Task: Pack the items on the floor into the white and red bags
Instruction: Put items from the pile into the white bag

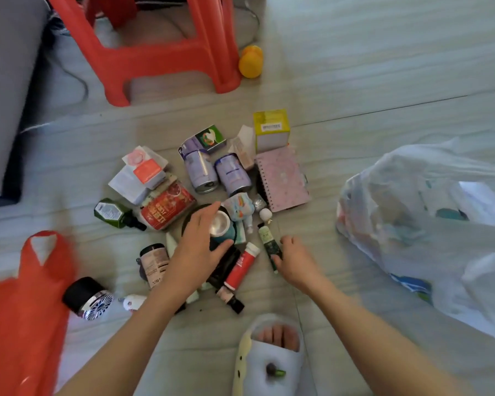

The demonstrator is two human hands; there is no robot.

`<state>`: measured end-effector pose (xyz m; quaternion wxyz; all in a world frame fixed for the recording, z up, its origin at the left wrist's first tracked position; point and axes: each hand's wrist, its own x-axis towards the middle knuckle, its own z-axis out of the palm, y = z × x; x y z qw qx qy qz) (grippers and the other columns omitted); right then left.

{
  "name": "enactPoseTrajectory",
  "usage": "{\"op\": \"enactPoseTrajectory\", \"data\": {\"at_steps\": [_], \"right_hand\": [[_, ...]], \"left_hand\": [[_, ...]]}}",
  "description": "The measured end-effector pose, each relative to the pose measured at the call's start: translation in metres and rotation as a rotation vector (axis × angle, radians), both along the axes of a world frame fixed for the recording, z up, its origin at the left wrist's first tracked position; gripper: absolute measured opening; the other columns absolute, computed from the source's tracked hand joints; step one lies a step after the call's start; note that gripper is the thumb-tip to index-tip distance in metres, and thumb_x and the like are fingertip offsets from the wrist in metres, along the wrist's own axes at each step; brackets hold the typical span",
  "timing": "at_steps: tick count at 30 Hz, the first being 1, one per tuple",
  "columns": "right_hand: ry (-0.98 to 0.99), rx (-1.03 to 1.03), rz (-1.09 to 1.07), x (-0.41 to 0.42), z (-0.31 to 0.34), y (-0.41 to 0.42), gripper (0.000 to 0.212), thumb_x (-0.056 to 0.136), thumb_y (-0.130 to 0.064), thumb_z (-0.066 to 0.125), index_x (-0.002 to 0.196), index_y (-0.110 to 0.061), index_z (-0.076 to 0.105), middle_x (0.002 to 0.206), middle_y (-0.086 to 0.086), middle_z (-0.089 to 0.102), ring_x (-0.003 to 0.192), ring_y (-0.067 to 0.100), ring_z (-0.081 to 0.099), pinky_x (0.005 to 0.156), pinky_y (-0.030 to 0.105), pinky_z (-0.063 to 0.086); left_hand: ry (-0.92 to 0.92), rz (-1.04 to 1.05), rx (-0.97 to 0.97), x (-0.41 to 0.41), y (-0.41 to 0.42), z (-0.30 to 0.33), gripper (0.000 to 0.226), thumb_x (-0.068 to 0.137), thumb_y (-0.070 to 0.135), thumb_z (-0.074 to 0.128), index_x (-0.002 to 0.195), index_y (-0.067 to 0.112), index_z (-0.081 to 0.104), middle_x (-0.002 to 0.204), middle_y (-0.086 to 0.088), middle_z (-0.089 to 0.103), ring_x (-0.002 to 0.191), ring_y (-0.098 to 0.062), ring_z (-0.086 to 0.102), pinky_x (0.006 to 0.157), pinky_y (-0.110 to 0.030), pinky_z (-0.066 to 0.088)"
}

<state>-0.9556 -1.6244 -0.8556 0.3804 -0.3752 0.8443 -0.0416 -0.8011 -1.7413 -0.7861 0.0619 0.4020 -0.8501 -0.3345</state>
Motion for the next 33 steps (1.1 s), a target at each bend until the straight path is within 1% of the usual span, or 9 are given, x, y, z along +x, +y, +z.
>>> {"op": "enactPoseTrajectory", "data": {"at_steps": [3, 7, 15, 17, 21, 26, 28, 30, 33], "right_hand": [[0.057, -0.005, -0.038, 0.01, -0.014, -0.003, 0.035, 0.091, -0.027, 0.05, 0.116, -0.004, 0.044, 0.121, 0.015, 0.05, 0.111, 0.032, 0.049, 0.087, 0.037, 0.04], [-0.019, 0.016, -0.139, 0.006, -0.01, -0.005, 0.027, 0.093, -0.02, 0.045, 0.114, -0.003, 0.045, 0.119, 0.018, 0.055, 0.109, 0.035, 0.052, 0.085, 0.037, 0.042], [-0.067, 0.009, -0.162, -0.032, 0.1, 0.053, 0.019, 0.096, -0.022, 0.042, 0.108, -0.007, 0.043, 0.114, 0.019, 0.057, 0.095, 0.032, 0.053, 0.071, 0.032, 0.036], [-0.01, -0.022, -0.137, -0.041, 0.135, 0.072, 0.023, 0.096, -0.023, 0.043, 0.112, -0.007, 0.045, 0.113, 0.016, 0.057, 0.09, 0.028, 0.052, 0.07, 0.03, 0.037], [0.134, -0.129, -0.203, -0.061, 0.189, 0.122, 0.02, 0.095, -0.022, 0.045, 0.107, -0.007, 0.046, 0.11, 0.019, 0.06, 0.102, 0.033, 0.055, 0.074, 0.033, 0.036], [0.219, -0.287, -0.427, -0.078, 0.215, 0.197, 0.007, 0.093, -0.019, 0.049, 0.095, -0.012, 0.049, 0.089, 0.011, 0.057, 0.087, 0.029, 0.054, 0.065, 0.028, 0.03], [0.232, -0.348, -0.552, -0.087, 0.214, 0.219, 0.004, 0.092, -0.017, 0.05, 0.09, -0.015, 0.047, 0.083, 0.007, 0.055, 0.081, 0.027, 0.052, 0.064, 0.027, 0.031], [0.248, -0.359, -0.643, -0.099, 0.208, 0.231, 0.007, 0.091, -0.018, 0.051, 0.086, -0.013, 0.049, 0.082, 0.011, 0.059, 0.084, 0.03, 0.055, 0.066, 0.029, 0.035], [0.28, -0.334, -0.699, -0.121, 0.193, 0.235, 0.017, 0.087, -0.02, 0.053, 0.088, -0.004, 0.059, 0.086, 0.017, 0.066, 0.087, 0.034, 0.059, 0.067, 0.03, 0.038]], "left_hand": [[0.056, 0.057, 0.044, -0.007, -0.001, -0.003, 0.058, 0.08, 0.019, 0.069, 0.13, 0.02, 0.041, 0.12, 0.008, 0.046, 0.109, 0.001, 0.04, 0.093, -0.013, 0.031], [0.108, 0.16, 0.104, -0.007, 0.005, 0.0, 0.05, 0.078, 0.021, 0.071, 0.116, 0.027, 0.041, 0.11, 0.006, 0.052, 0.101, -0.01, 0.052, 0.085, -0.024, 0.045], [0.326, 0.29, 0.209, -0.034, 0.037, 0.062, 0.043, 0.077, 0.026, 0.071, 0.108, 0.026, 0.041, 0.093, 0.012, 0.05, 0.084, -0.009, 0.054, 0.072, -0.023, 0.046], [0.397, 0.266, 0.211, -0.042, 0.049, 0.084, 0.041, 0.079, 0.026, 0.069, 0.108, 0.024, 0.041, 0.091, 0.017, 0.048, 0.082, -0.004, 0.053, 0.069, -0.021, 0.045], [0.529, 0.22, 0.288, -0.052, 0.079, 0.121, 0.035, 0.081, 0.024, 0.066, 0.107, 0.022, 0.042, 0.092, 0.014, 0.05, 0.083, -0.004, 0.054, 0.068, -0.02, 0.046], [0.513, 0.055, 0.356, -0.072, 0.123, 0.143, 0.04, 0.077, 0.019, 0.071, 0.109, 0.02, 0.046, 0.096, 0.002, 0.054, 0.082, -0.006, 0.055, 0.061, -0.014, 0.049], [0.503, -0.023, 0.293, -0.087, 0.139, 0.145, 0.043, 0.074, 0.017, 0.075, 0.108, 0.019, 0.048, 0.097, 0.002, 0.055, 0.084, -0.007, 0.057, 0.064, -0.013, 0.049], [0.519, -0.098, 0.232, -0.105, 0.152, 0.147, 0.046, 0.071, 0.016, 0.077, 0.108, 0.02, 0.051, 0.103, 0.0, 0.056, 0.094, -0.014, 0.058, 0.073, -0.022, 0.053], [0.559, -0.239, 0.118, -0.138, 0.169, 0.152, 0.051, 0.068, 0.012, 0.079, 0.111, 0.018, 0.053, 0.107, 0.003, 0.052, 0.099, -0.012, 0.054, 0.083, -0.031, 0.052]]}}
